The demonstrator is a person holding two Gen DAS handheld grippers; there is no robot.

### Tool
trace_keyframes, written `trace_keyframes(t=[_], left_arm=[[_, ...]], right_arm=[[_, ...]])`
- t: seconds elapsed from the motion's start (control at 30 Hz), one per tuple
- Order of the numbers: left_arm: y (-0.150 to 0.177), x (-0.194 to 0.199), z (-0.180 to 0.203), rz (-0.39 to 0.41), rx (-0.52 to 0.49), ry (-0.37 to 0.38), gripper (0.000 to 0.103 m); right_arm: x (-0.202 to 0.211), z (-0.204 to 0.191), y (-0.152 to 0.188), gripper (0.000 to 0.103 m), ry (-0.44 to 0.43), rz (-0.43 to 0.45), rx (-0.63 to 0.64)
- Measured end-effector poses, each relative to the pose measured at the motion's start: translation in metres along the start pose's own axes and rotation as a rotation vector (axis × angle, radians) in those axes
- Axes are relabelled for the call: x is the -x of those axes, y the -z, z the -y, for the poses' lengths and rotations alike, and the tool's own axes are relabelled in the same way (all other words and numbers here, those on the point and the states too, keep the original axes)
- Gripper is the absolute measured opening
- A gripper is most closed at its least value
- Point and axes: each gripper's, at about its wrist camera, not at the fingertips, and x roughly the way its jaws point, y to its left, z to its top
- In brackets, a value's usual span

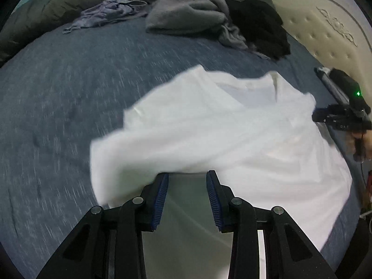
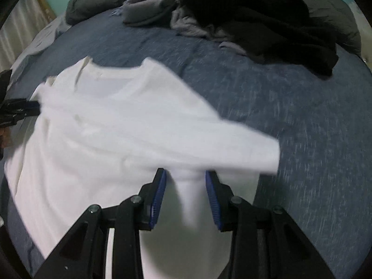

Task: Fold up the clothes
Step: 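Open both tools to release the folded hem onto the shirt, then pinch the folded shirt edges with both tools and straighten the bundle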

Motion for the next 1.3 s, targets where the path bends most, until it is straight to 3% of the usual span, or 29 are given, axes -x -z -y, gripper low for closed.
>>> trace_keyframes(t=[0.17,0.3,0.43,0.6,0.77,0.93,1.17,1.27,1.3], left_arm=[[-0.027,0.004,-0.02,0.057,0.037,-0.039,0.035],[-0.052,0.011,-0.038,0.11,0.092,-0.082,0.035],[-0.06,0.037,-0.053,0.195,0.148,-0.074,0.035],[-0.043,0.046,-0.068,0.183,0.148,-0.063,0.04],[-0.021,0.04,-0.079,0.163,0.157,-0.043,0.043],[-0.018,0.027,-0.08,0.151,0.113,-0.056,0.048],[-0.022,0.007,-0.087,0.157,0.135,-0.026,0.05],[-0.023,0.001,-0.088,0.156,0.147,0.006,0.047],[-0.023,0.0,-0.088,0.16,0.149,0.014,0.035]], right_arm=[[-0.001,0.014,-0.031,0.031,0.069,0.092,-0.039],[0.003,0.04,-0.054,0.031,0.11,0.147,-0.147],[0.019,0.06,-0.054,0.031,0.06,0.208,-0.224],[0.023,0.089,-0.028,0.034,0.008,0.195,-0.3],[0.023,0.108,-0.003,0.046,-0.038,0.182,-0.362],[0.012,0.105,-0.005,0.047,-0.066,0.167,-0.343],[-0.004,0.103,-0.01,0.046,-0.099,0.175,-0.347],[-0.006,0.101,-0.011,0.033,-0.106,0.188,-0.335],[-0.007,0.1,-0.011,0.023,-0.109,0.192,-0.331]])
